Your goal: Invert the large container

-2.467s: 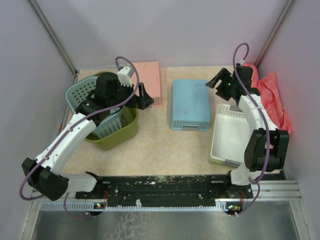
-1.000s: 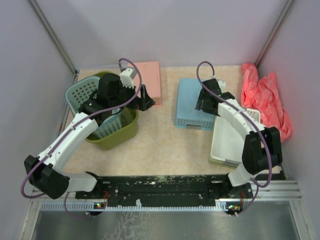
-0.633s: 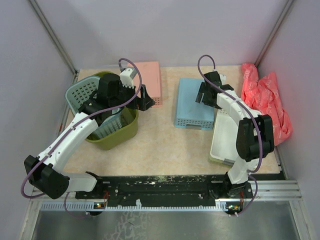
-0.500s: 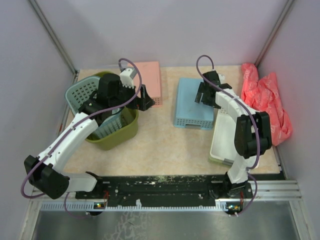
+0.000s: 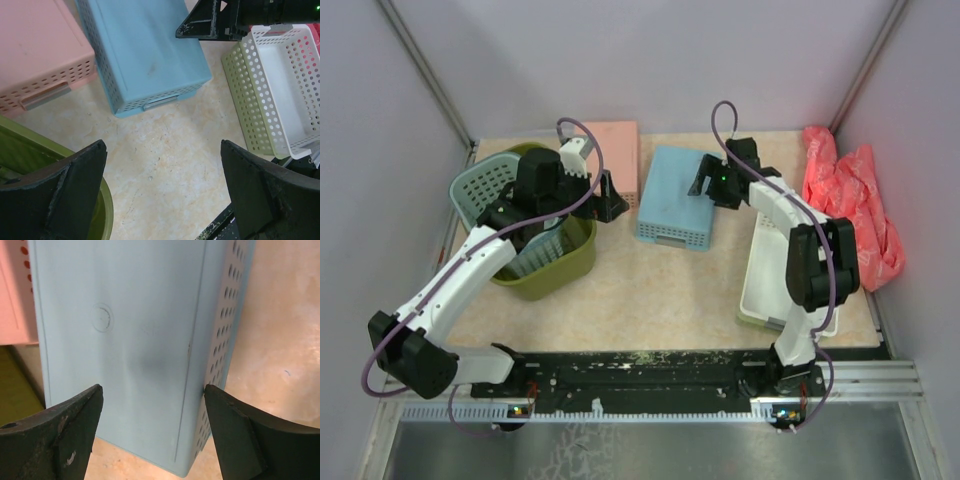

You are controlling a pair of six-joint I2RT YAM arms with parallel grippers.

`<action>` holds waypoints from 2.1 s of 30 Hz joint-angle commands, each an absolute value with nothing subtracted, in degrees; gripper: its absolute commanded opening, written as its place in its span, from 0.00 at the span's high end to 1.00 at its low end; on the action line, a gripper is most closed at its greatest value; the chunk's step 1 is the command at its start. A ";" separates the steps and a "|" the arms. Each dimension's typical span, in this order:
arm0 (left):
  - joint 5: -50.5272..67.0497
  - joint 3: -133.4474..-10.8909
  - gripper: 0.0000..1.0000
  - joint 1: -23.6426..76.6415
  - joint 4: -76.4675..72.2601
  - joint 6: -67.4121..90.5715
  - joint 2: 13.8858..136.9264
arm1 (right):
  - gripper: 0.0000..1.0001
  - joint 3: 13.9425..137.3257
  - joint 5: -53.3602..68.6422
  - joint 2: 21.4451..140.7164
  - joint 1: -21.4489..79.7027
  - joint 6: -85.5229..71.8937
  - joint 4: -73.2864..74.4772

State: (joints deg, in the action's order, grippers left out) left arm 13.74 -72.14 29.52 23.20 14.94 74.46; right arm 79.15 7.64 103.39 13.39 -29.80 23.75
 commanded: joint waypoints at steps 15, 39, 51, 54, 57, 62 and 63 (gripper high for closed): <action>13.58 -71.80 0.01 29.71 21.13 13.37 72.25 | 0.19 58.39 -2.88 81.30 27.79 -25.41 22.24; 14.53 -70.93 0.00 29.74 22.15 13.08 70.21 | 0.21 78.51 -14.65 102.41 19.95 -20.03 21.27; 15.02 -70.64 0.00 29.75 22.16 13.44 70.39 | 0.19 73.36 8.24 98.33 6.92 -33.02 7.45; 14.97 -70.62 0.01 29.83 22.23 13.58 70.27 | 0.19 82.13 9.39 105.63 6.63 -32.52 11.90; 14.58 -70.58 0.01 29.74 22.44 13.58 69.98 | 0.19 90.54 8.81 112.00 6.42 -33.44 14.70; 14.40 -70.69 0.01 29.88 23.00 13.47 70.01 | 0.19 100.62 12.56 121.35 6.52 -35.50 15.47; 14.39 -70.74 0.01 29.85 23.02 13.45 70.10 | 0.19 102.56 14.80 123.04 6.65 -35.74 15.35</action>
State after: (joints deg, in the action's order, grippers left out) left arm 14.22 -70.98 29.54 22.94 13.87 71.11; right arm 94.59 9.10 118.34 6.02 -33.76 15.11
